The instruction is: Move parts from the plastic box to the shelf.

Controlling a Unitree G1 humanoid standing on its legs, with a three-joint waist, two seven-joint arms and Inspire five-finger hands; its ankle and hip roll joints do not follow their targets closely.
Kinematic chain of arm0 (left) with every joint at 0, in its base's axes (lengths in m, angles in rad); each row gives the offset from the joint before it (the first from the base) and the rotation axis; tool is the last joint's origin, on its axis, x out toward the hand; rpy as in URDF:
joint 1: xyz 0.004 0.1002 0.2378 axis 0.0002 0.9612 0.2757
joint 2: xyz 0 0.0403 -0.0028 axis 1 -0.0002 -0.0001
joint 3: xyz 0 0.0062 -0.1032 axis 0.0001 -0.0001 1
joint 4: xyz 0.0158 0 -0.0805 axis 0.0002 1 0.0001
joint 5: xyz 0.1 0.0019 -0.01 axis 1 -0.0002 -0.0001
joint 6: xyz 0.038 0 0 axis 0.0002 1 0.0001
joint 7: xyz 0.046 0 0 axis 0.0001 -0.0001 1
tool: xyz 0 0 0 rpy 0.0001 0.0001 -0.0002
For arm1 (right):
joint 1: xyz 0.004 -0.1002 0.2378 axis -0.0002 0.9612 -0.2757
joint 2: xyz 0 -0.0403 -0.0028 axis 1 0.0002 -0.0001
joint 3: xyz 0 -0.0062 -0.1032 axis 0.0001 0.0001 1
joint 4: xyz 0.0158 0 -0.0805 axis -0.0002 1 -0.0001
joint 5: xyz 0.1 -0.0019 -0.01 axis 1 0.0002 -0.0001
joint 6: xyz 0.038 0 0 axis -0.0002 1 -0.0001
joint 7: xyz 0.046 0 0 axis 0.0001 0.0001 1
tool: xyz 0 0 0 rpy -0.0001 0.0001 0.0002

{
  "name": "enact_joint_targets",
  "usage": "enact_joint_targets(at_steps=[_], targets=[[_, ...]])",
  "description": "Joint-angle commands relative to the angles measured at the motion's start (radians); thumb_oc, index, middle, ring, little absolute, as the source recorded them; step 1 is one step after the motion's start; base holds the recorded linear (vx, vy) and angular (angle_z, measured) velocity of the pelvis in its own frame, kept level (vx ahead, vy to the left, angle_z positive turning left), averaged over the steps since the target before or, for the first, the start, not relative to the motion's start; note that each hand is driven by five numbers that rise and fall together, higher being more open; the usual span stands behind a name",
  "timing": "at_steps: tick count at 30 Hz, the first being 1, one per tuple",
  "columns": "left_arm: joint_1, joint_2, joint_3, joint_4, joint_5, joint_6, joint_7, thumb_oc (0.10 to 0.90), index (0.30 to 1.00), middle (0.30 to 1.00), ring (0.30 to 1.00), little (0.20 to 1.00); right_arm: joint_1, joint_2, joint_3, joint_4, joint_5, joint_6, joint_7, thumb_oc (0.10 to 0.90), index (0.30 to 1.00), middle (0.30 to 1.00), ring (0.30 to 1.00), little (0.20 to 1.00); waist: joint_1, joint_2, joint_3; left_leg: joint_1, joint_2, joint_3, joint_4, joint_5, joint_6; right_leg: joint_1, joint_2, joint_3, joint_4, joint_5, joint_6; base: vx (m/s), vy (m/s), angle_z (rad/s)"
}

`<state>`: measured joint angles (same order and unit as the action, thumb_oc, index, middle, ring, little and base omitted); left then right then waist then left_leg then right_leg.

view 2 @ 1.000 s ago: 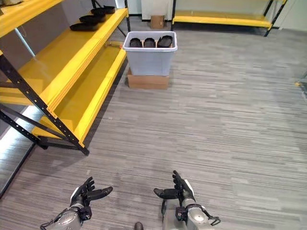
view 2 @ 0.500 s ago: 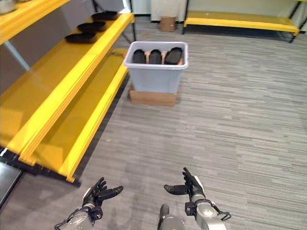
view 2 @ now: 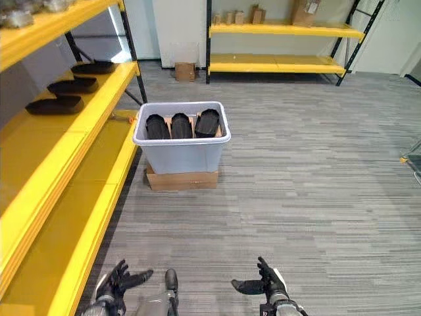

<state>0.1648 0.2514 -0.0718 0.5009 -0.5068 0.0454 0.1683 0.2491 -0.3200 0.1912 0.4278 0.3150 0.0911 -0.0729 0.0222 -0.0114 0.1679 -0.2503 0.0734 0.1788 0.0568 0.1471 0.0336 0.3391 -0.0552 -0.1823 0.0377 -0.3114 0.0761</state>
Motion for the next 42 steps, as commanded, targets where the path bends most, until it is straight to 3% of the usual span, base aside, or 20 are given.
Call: enact_joint_targets(at_steps=[1,4,6,7,9,10,11,12,14,17,18,20,22,24,26,29,33,36,39,42], targets=[[0.003,0.009,-0.009,-0.095,-0.024,-0.057,-0.002,0.9,1.0,1.0,1.0,1.0,-0.076,-0.021,-0.054,-0.108,-0.016,-0.084,0.002,0.9,1.0,1.0,1.0,1.0,0.015,0.03,0.002,0.07,0.226,-0.022,-0.144,0.143,-0.201,-0.084,0.033,-0.022,0.006,0.125,-0.014,0.36,0.186,0.7],[-0.001,0.015,-0.018,-0.103,-0.024,-0.056,0.001,0.9,1.0,1.0,1.0,1.0,-0.079,-0.01,-0.051,-0.111,-0.016,-0.084,-0.002,0.9,1.0,1.0,1.0,1.0,0.022,0.024,-0.019,0.08,0.211,-0.019,-0.144,0.146,-0.197,-0.057,0.008,-0.022,-0.007,0.118,0.005,0.31,0.2,0.29],[-0.021,0.041,-0.037,-0.111,-0.016,-0.056,0.004,0.9,1.0,1.0,1.0,1.0,-0.105,0.009,-0.042,-0.119,-0.011,-0.086,-0.005,0.9,1.0,1.0,1.0,1.0,0.032,-0.01,-0.035,0.052,0.134,-0.039,-0.081,0.095,-0.143,-0.058,-0.058,-0.003,0.027,0.127,0.034,0.42,0.365,0.17],[-0.021,0.04,-0.037,-0.111,-0.016,-0.056,0.004,0.9,1.0,1.0,1.0,1.0,-0.105,0.009,-0.042,-0.119,-0.011,-0.086,-0.005,0.9,1.0,1.0,1.0,1.0,0.032,-0.009,-0.035,0.051,0.134,-0.039,-0.081,0.094,-0.143,-0.059,-0.058,-0.003,0.027,0.127,0.034,0.24,0.263,0.18],[-0.035,0.052,-0.045,-0.113,-0.01,-0.054,0.01,0.9,1.0,1.0,1.0,1.0,-0.119,0.009,-0.032,-0.132,-0.014,-0.092,0.001,0.9,1.0,1.0,1.0,1.0,0.036,-0.027,-0.043,0.034,0.083,-0.057,-0.014,0.03,-0.1,-0.101,-0.1,0.019,0.121,0.178,0.054,0.21,0.286,0.15],[-0.043,0.058,-0.055,-0.118,-0.003,-0.052,0.018,0.9,1.0,1.0,1.0,1.0,-0.13,0.017,-0.024,-0.136,-0.015,-0.094,0.005,0.9,1.0,1.0,1.0,1.0,0.032,-0.034,-0.046,0.037,0.028,-0.071,0.011,-0.015,-0.057,-0.173,-0.121,0.064,0.285,0.292,0.06,0.21,0.285,0.14],[-0.043,0.058,-0.055,-0.118,-0.003,-0.052,0.018,0.9,1.0,1.0,1.0,1.0,-0.13,0.017,-0.024,-0.136,-0.015,-0.094,0.005,0.9,1.0,1.0,1.0,1.0,0.032,-0.034,-0.047,0.036,0.029,-0.071,0.011,-0.015,-0.057,-0.174,-0.121,0.064,0.285,0.292,0.06,0.29,0.418,0.26],[-0.048,0.061,-0.054,-0.125,0.005,-0.049,0.024,0.9,1.0,1.0,1.0,1.0,-0.138,0.027,-0.014,-0.138,-0.014,-0.094,0.005,0.9,1.0,1.0,1.0,1.0,0.021,-0.026,-0.038,0.076,-0.018,-0.08,0.003,-0.057,-0.016,-0.26,-0.118,0.098,0.477,0.402,0.062,0.2,0.31,0.34],[-0.05,0.063,-0.057,-0.131,0.014,-0.047,0.022,0.9,1.0,1.0,1.0,1.0,-0.136,0.032,-0.008,-0.144,-0.017,-0.096,0.01,0.9,1.0,1.0,1.0,1.0,0.001,-0.001,-0.015,0.137,-0.043,-0.089,-0.023,-0.075,0.015,-0.35,-0.098,0.116,0.669,0.469,0.067,0.2,0.304,0.24],[-0.051,0.064,-0.059,-0.133,0.023,-0.044,0.021,0.9,1.0,1.0,1.0,1.0,-0.13,0.032,-0.004,-0.152,-0.024,-0.093,0.012,0.9,1.0,1.0,1.0,1.0,-0.017,0.026,0.006,0.195,-0.052,-0.098,-0.053,-0.088,0.034,-0.438,-0.088,0.094,0.783,0.448,0.067,0.22,0.232,0.17],[-0.053,0.062,-0.055,-0.121,0.027,-0.041,0.018,0.9,1.0,1.0,1.0,1.0,-0.129,0.035,-0.002,-0.15,-0.026,-0.09,0.013,0.9,1.0,1.0,1.0,1.0,-0.038,0.038,0.019,0.25,-0.069,-0.101,-0.082,-0.096,0.04,-0.516,-0.098,0.073,0.743,0.4,0.045,0.34,0.228,0.06],[-0.049,0.062,-0.051,-0.117,0.026,-0.042,0.014,0.9,1.0,1.0,1.0,1.0,-0.126,0.034,-0.003,-0.155,-0.017,-0.088,0.018,0.9,1.0,1.0,1.0,1.0,-0.043,0.046,0.022,0.285,-0.08,-0.107,-0.09,-0.105,0.043,-0.546,-0.109,0.033,0.662,0.382,0.033,0.3,0.122,0.07],[-0.043,0.06,-0.048,-0.117,0.023,-0.044,0.008,0.9,1.0,1.0,1.0,1.0,-0.127,0.032,-0.006,-0.152,-0.016,-0.087,0.017,0.9,1.0,1.0,1.0,1.0,-0.046,0.043,0.028,0.32,-0.096,-0.115,-0.102,-0.125,0.036,-0.533,-0.119,-0.005,0.479,0.359,0.034,0.24,-0.009,0.21],[-0.041,0.057,-0.045,-0.116,0.019,-0.045,0.005,0.9,1.0,1.0,1.0,1.0,-0.131,0.033,-0.008,-0.15,-0.012,-0.086,0.016,0.9,1.0,1.0,1.0,1.0,-0.048,0.044,0.028,0.328,-0.096,-0.116,-0.103,-0.134,0.031,-0.542,-0.121,-0.01,0.376,0.377,0.04,0.15,-0.043,0.05],[-0.029,0.051,-0.029,-0.113,0.023,-0.046,0.001,0.9,1.0,1.0,1.0,1.0,-0.134,0.032,-0.011,-0.155,-0.023,-0.08,0.02,0.9,1.0,1.0,1.0,1.0,-0.052,0.038,0.028,0.369,-0.102,-0.129,-0.111,-0.161,0.01,-0.538,-0.159,0.019,0.109,0.451,0.08,0.31,-0.128,0.12],[-0.012,0.046,-0.012,-0.107,0.037,-0.049,-0.005,0.9,1.0,1.0,1.0,1.0,-0.131,0.035,-0.015,-0.16,-0.039,-0.079,0.027,0.9,1.0,1.0,1.0,1.0,-0.046,0.032,0.022,0.411,-0.106,-0.126,-0.125,-0.188,0.0,-0.537,-0.201,0.01,-0.014,0.515,0.113,0.27,-0.104,0.14],[0.001,0.033,-0.012,-0.092,0.057,-0.047,-0.019,0.9,1.0,1.0,1.0,1.0,-0.117,0.032,-0.016,-0.151,-0.045,-0.072,0.037,0.9,1.0,1.0,1.0,1.0,-0.044,0.006,-0.012,0.463,-0.123,-0.142,-0.144,-0.234,-0.011,-0.486,-0.202,-0.006,-0.062,0.552,0.13,0.31,-0.107,-0.01],[-0.005,0.026,-0.02,-0.09,0.056,-0.045,-0.021,0.9,1.0,1.0,1.0,1.0,-0.115,0.026,-0.021,-0.151,-0.042,-0.07,0.036,0.9,1.0,1.0,1.0,1.0,-0.047,0.008,-0.03,0.473,-0.107,-0.158,-0.144,-0.251,-0.022,-0.476,-0.191,-0.014,-0.041,0.533,0.123,0.31,-0.159,0.29],[-0.029,0.025,-0.043,-0.088,0.051,-0.043,-0.02,0.9,1.0,1.0,1.0,1.0,-0.11,0.01,-0.041,-0.153,-0.034,-0.075,0.031,0.9,1.0,1.0,1.0,1.0,-0.061,0.013,-0.034,0.484,-0.063,-0.182,-0.126,-0.266,-0.045,-0.476,-0.17,-0.035,0.02,0.474,0.102,0.24,-0.194,0.28],[-0.061,0.032,-0.068,-0.095,0.047,-0.044,-0.022,0.9,1.0,1.0,1.0,1.0,-0.099,-0.005,-0.062,-0.152,-0.001,-0.084,0.018,0.9,1.0,1.0,1.0,1.0,-0.09,0.002,-0.038,0.463,0.006,-0.165,-0.002,-0.279,-0.093,-0.455,-0.136,-0.07,0.072,0.385,0.062,0.26,-0.253,0.5]])
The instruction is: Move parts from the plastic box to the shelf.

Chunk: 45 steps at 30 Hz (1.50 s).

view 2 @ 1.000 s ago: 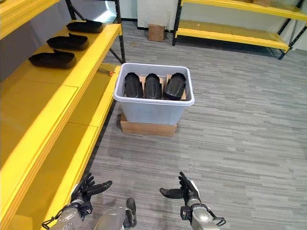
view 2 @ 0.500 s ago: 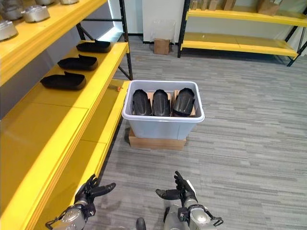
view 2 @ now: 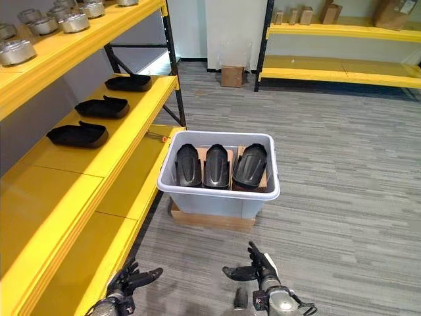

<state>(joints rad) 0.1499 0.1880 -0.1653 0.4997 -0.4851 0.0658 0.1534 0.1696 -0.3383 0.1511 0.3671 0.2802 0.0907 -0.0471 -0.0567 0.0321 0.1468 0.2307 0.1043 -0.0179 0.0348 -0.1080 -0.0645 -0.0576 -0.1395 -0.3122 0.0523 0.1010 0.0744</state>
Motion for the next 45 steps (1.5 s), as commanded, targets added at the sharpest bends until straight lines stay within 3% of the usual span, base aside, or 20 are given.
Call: enact_joint_targets(at_steps=[1,5,8,10,12,15,17,19,21,24,27,30,32,35,36,39,40,42,43,45], targets=[[-0.046,0.095,0.025,-0.093,0.026,-0.064,-0.007,0.9,1.0,1.0,1.0,1.0,-0.019,0.013,-0.022,-0.091,0.034,-0.084,-0.008,0.9,1.0,1.0,1.0,1.0,-0.012,-0.041,-0.017,-0.02,-0.024,0.031,0.024,-0.027,0.005,-0.059,-0.051,0.059,0.058,-0.028,0.064,0.22,-0.224,0.3],[-0.041,0.097,0.023,-0.105,-0.003,-0.067,-0.001,0.9,1.0,1.0,1.0,1.0,-0.017,-0.005,-0.015,-0.078,0.054,-0.085,-0.011,0.9,1.0,1.0,1.0,1.0,0.001,-0.063,0.002,-0.132,0.011,0.023,0.336,0.114,-0.033,0.011,0.029,0.087,0.044,-0.093,-0.008,0.21,-0.235,-0.02],[-0.017,0.098,0.026,-0.118,-0.015,-0.065,-0.004,0.9,1.0,1.0,1.0,1.0,-0.012,-0.022,-0.014,-0.079,0.06,-0.087,-0.01,0.9,1.0,1.0,1.0,1.0,0.029,-0.095,0.036,-0.277,-0.018,-0.007,0.644,0.238,-0.032,0.061,0.048,0.108,0.022,-0.119,-0.053,0.13,-0.218,-0.42],[-0.013,0.097,0.032,-0.118,-0.015,-0.059,-0.003,0.9,1.0,1.0,1.0,1.0,-0.01,-0.029,-0.016,-0.077,0.053,-0.083,-0.015,0.9,1.0,1.0,1.0,1.0,0.041,-0.108,0.057,-0.347,-0.019,0.011,0.739,0.219,-0.014,0.087,0.054,0.109,0.014,-0.135,-0.063,0.14,-0.153,-0.21],[-0.009,0.097,0.033,-0.122,-0.018,-0.057,-0.002,0.9,1.0,1.0,1.0,1.0,-0.009,-0.027,-0.023,-0.08,0.055,-0.082,-0.024,0.9,1.0,1.0,1.0,1.0,0.044,-0.111,0.064,-0.425,0.038,0.075,0.658,0.2,-0.004,0.113,0.056,0.103,0.003,-0.146,-0.063,0.18,-0.076,-0.07],[-0.007,0.1,0.037,-0.119,-0.009,-0.057,-0.004,0.9,1.0,1.0,1.0,1.0,-0.01,-0.016,-0.028,-0.08,0.057,-0.087,-0.035,0.9,1.0,1.0,1.0,1.0,0.058,-0.11,0.057,-0.445,0.109,0.137,0.388,0.211,-0.013,0.158,0.062,0.107,-0.022,-0.169,-0.044,0.26,0.066,0.02],[-0.01,0.102,0.042,-0.113,0.002,-0.058,0.002,0.9,1.0,1.0,1.0,1.0,-0.014,-0.016,-0.02,-0.08,0.041,-0.091,-0.034,0.9,1.0,1.0,1.0,1.0,0.069,-0.091,0.049,-0.413,0.127,0.128,0.097,0.283,-0.034,0.187,0.068,0.119,-0.036,-0.184,-0.025,0.3,0.183,-0.23],[-0.013,0.101,0.051,-0.106,0.01,-0.064,0.009,0.9,1.0,1.0,1.0,1.0,-0.02,-0.019,-0.01,-0.071,0.021,-0.095,-0.03,0.9,1.0,1.0,1.0,1.0,0.087,-0.071,0.039,-0.392,0.132,0.055,-0.086,0.349,-0.063,0.223,0.072,0.138,-0.045,-0.202,-0.011,0.34,0.195,-0.48],[-0.021,0.098,0.054,-0.101,0.005,-0.068,0.013,0.9,1.0,1.0,1.0,1.0,-0.022,-0.024,-0.011,-0.068,0.017,-0.092,-0.024,0.9,1.0,1.0,1.0,1.0,0.081,-0.056,0.028,-0.388,0.147,0.054,-0.114,0.367,-0.088,0.251,0.065,0.144,-0.05,-0.215,-0.001,0.27,0.171,-0.58],[-0.027,0.1,0.05,-0.093,-0.003,-0.072,0.014,0.9,1.0,1.0,1.0,1.0,-0.02,-0.011,0.003,-0.072,0.002,-0.083,-0.009,0.9,1.0,1.0,1.0,1.0,0.084,-0.052,0.001,-0.353,0.126,0.052,-0.109,0.341,-0.08,0.276,0.038,0.163,-0.042,-0.23,0.019,0.38,0.282,-0.51],[-0.035,0.114,0.047,-0.095,-0.002,-0.078,0.017,0.9,1.0,1.0,1.0,1.0,-0.042,0.01,0.025,-0.089,-0.004,-0.083,0.008,0.9,1.0,1.0,1.0,1.0,0.098,-0.074,-0.013,-0.377,0.063,0.093,0.009,0.239,-0.019,0.275,-0.048,0.173,0.025,-0.224,0.062,0.34,0.291,-0.32],[-0.044,0.121,0.038,-0.101,-0.007,-0.078,0.031,0.9,1.0,1.0,1.0,1.0,-0.053,0.019,0.034,-0.084,-0.007,-0.08,0.002,0.9,1.0,1.0,1.0,1.0,0.102,-0.084,-0.021,-0.392,0.026,0.119,0.078,0.184,0.009,0.246,-0.096,0.178,0.083,-0.177,0.083,0.18,0.186,-0.24],[-0.052,0.131,0.029,-0.115,-0.003,-0.072,0.03,0.9,1.0,1.0,1.0,1.0,-0.061,0.03,0.04,-0.081,-0.008,-0.076,0.005,0.9,1.0,1.0,1.0,1.0,0.098,-0.082,-0.026,-0.395,-0.027,0.129,0.116,0.128,0.05,0.184,-0.131,0.202,0.192,-0.091,0.093,0.24,0.267,0.02],[-0.057,0.133,0.024,-0.119,0.002,-0.065,0.035,0.9,1.0,1.0,1.0,1.0,-0.06,0.035,0.041,-0.08,-0.008,-0.074,0.0,0.9,1.0,1.0,1.0,1.0,0.088,-0.073,-0.021,-0.389,-0.059,0.117,0.119,0.108,0.078,0.118,-0.128,0.228,0.32,-0.024,0.081,0.16,0.238,0.17],[-0.063,0.138,0.014,-0.124,0.015,-0.059,0.032,0.9,1.0,1.0,1.0,1.0,-0.06,0.039,0.041,-0.085,-0.002,-0.075,-0.002,0.9,1.0,1.0,1.0,1.0,0.064,-0.06,0.003,-0.362,-0.09,0.1,0.105,0.095,0.106,0.049,-0.098,0.267,0.475,0.039,0.067,0.13,0.26,0.22],[-0.062,0.142,0.011,-0.128,0.027,-0.054,0.026,0.9,1.0,1.0,1.0,1.0,-0.055,0.039,0.043,-0.091,0.0,-0.08,-0.003,0.9,1.0,1.0,1.0,1.0,0.046,-0.026,0.029,-0.305,-0.11,0.107,0.076,0.079,0.14,-0.031,-0.102,0.221,0.642,0.056,0.053,0.17,0.293,0.26],[-0.058,0.143,0.011,-0.137,0.03,-0.051,0.021,0.9,1.0,1.0,1.0,1.0,-0.048,0.044,0.042,-0.091,-0.006,-0.081,-0.005,0.9,1.0,1.0,1.0,1.0,0.051,-0.019,0.032,-0.283,-0.115,0.12,0.063,0.068,0.145,-0.049,-0.143,0.162,0.64,0.054,0.054,0.24,0.223,0.07],[-0.058,0.147,0.012,-0.131,0.027,-0.053,0.011,0.9,1.0,1.0,1.0,1.0,-0.048,0.042,0.043,-0.091,-0.002,-0.077,0.001,0.9,1.0,1.0,1.0,1.0,0.028,-0.01,0.053,-0.235,-0.118,0.107,0.019,0.081,0.133,-0.115,-0.095,0.13,0.543,-0.056,0.035,0.18,0.094,-0.19],[-0.059,0.146,0.012,-0.131,0.027,-0.053,0.011,0.9,1.0,1.0,1.0,1.0,-0.049,0.042,0.043,-0.091,-0.002,-0.077,0.001,0.9,1.0,1.0,1.0,1.0,0.027,-0.008,0.052,-0.236,-0.116,0.106,0.018,0.083,0.132,-0.115,-0.092,0.128,0.54,-0.053,0.034,0.09,-0.01,0.07],[-0.059,0.147,0.017,-0.134,0.027,-0.058,0.009,0.9,1.0,1.0,1.0,1.0,-0.049,0.042,0.041,-0.095,0.004,-0.077,-0.003,0.9,1.0,1.0,1.0,1.0,0.025,-0.018,0.062,-0.221,-0.119,0.102,-0.002,0.082,0.116,-0.095,-0.097,0.094,0.32,-0.075,0.048,0.08,-0.063,0.2]])
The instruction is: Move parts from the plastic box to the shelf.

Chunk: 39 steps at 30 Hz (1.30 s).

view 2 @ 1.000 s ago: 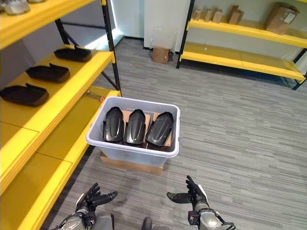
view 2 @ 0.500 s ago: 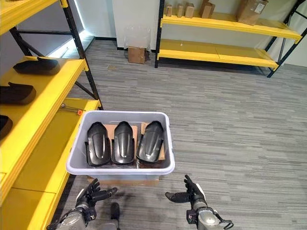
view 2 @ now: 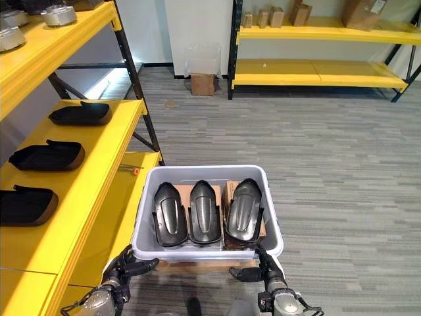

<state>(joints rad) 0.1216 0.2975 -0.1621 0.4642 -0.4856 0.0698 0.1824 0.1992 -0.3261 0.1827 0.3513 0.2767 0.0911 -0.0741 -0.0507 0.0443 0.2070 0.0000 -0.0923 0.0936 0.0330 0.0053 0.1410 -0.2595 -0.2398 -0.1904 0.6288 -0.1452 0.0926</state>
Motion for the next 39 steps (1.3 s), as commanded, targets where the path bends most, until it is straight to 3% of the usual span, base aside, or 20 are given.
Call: enact_joint_targets(at_steps=[1,4,9,16,22,29,39], targets=[[-0.032,0.039,0.013,-0.094,0.028,-0.062,-0.018,0.9,1.0,1.0,1.0,1.0,-0.077,0.03,0.007,-0.081,0.008,-0.077,0.024,0.9,1.0,1.0,1.0,1.0,0.012,-0.035,0.003,0.012,0.078,-0.022,-0.003,-0.029,-0.094,0.104,0.025,0.003,-0.274,0.164,0.033,0.04,-0.055,0.05],[-0.031,0.028,0.016,-0.077,0.038,-0.065,-0.025,0.9,1.0,1.0,1.0,1.0,-0.076,0.027,0.006,-0.07,0.006,-0.076,0.024,0.9,1.0,1.0,1.0,1.0,0.021,-0.056,-0.011,0.014,0.075,-0.017,-0.001,-0.033,-0.108,0.178,0.039,-0.008,-0.375,0.149,0.036,0.06,-0.059,0.14],[-0.007,0.021,0.012,-0.07,0.028,-0.064,-0.033,0.9,1.0,1.0,1.0,1.0,-0.068,0.01,0.003,-0.069,0.006,-0.075,0.027,0.9,1.0,1.0,1.0,1.0,0.038,-0.06,-0.054,0.025,0.095,-0.009,-0.017,-0.031,-0.131,0.272,0.053,-0.054,-0.505,0.135,0.035,0.09,-0.091,0.07],[0.013,0.009,0.019,-0.066,0.021,-0.057,-0.029,0.9,1.0,1.0,1.0,1.0,-0.061,0.002,0.004,-0.082,0.009,-0.079,0.026,0.9,1.0,1.0,1.0,1.0,0.046,-0.069,-0.08,0.059,0.115,0.0,-0.059,-0.019,-0.152,0.332,0.074,-0.061,-0.59,0.131,0.032,0.05,-0.073,-0.03],[0.022,0.0,0.03,-0.072,0.023,-0.054,-0.025,0.9,1.0,1.0,1.0,1.0,-0.054,-0.012,-0.015,-0.122,0.001,-0.087,0.017,0.9,1.0,1.0,1.0,1.0,0.047,-0.074,-0.086,0.077,0.131,0.009,-0.072,-0.015,-0.164,0.35,0.088,-0.056,-0.61,0.127,0.027,0.03,-0.064,-0.03],[0.055,-0.027,0.073,-0.095,0.041,-0.061,-0.026,0.9,1.0,1.0,1.0,1.0,-0.012,-0.09,-0.155,-0.372,-0.131,-0.14,-0.008,0.9,1.0,1.0,1.0,1.0,0.032,-0.076,-0.079,0.082,0.15,0.016,-0.081,-0.012,-0.174,0.349,0.104,-0.047,-0.618,0.121,0.024,0.02,-0.037,-0.04],[0.074,-0.018,0.079,-0.13,0.055,-0.069,-0.046,0.9,1.0,1.0,1.0,1.0,-0.029,-0.141,-0.215,-0.457,-0.197,-0.156,-0.007,0.9,1.0,1.0,1.0,1.0,0.035,-0.08,-0.052,0.055,0.155,0.022,-0.094,-0.003,-0.176,0.322,0.107,-0.042,-0.635,0.133,0.031,0.01,-0.004,-0.02]])
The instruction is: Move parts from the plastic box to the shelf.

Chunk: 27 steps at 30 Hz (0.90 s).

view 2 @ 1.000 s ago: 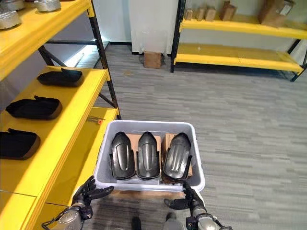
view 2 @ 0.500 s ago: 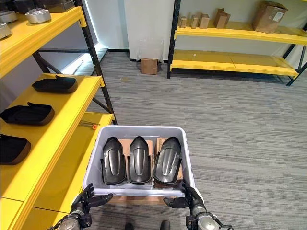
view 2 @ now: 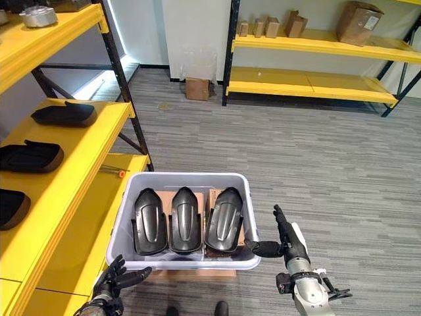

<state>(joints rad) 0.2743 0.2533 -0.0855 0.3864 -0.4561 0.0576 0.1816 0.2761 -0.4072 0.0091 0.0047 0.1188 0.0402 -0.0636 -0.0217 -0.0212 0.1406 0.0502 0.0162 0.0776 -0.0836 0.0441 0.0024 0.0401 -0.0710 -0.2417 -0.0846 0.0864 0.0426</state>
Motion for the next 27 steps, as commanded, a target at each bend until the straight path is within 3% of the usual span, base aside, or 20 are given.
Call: enact_joint_targets(at_steps=[1,14,20,27], targets=[[-0.08,0.027,0.003,-0.054,0.024,-0.058,-0.046,0.9,1.0,1.0,1.0,1.0,-0.114,-0.065,-0.042,-0.106,-0.045,-0.107,-0.019,0.9,1.0,1.0,1.0,1.0,0.007,-0.015,0.018,-0.002,0.047,0.039,0.023,-0.041,-0.038,0.016,-0.062,0.009,0.078,-0.097,0.082,0.0,0.0,0.0],[-0.174,0.057,-0.042,-0.076,0.006,-0.085,-0.003,0.9,1.0,1.0,1.0,1.0,-0.374,-0.135,0.132,0.002,-0.18,-0.042,-0.058,0.9,1.0,1.0,1.0,1.0,0.039,-0.019,0.14,-0.16,0.041,0.033,0.083,-0.023,-0.037,-0.109,-0.084,0.006,0.085,-0.062,0.079,-0.07,-0.004,0.03],[-0.226,0.061,-0.063,-0.085,-0.004,-0.102,0.025,0.9,1.0,1.0,1.0,1.0,-0.518,-0.152,0.198,0.048,-0.265,-0.015,-0.099,0.9,1.0,1.0,1.0,1.0,0.05,-0.005,0.221,-0.262,0.035,0.026,0.15,-0.029,-0.033,-0.203,-0.104,0.002,0.145,-0.062,0.071,-0.1,0.01,0.03],[-0.264,0.054,-0.074,-0.083,-0.013,-0.114,0.055,0.9,1.0,1.0,1.0,1.0,-0.556,-0.135,0.222,0.04,-0.3,-0.007,-0.117,0.9,1.0,1.0,1.0,1.0,0.048,-0.008,0.273,-0.346,0.037,0.023,0.221,-0.048,-0.027,-0.288,-0.118,0.006,0.222,-0.079,0.064,-0.06,0.004,0.03]])
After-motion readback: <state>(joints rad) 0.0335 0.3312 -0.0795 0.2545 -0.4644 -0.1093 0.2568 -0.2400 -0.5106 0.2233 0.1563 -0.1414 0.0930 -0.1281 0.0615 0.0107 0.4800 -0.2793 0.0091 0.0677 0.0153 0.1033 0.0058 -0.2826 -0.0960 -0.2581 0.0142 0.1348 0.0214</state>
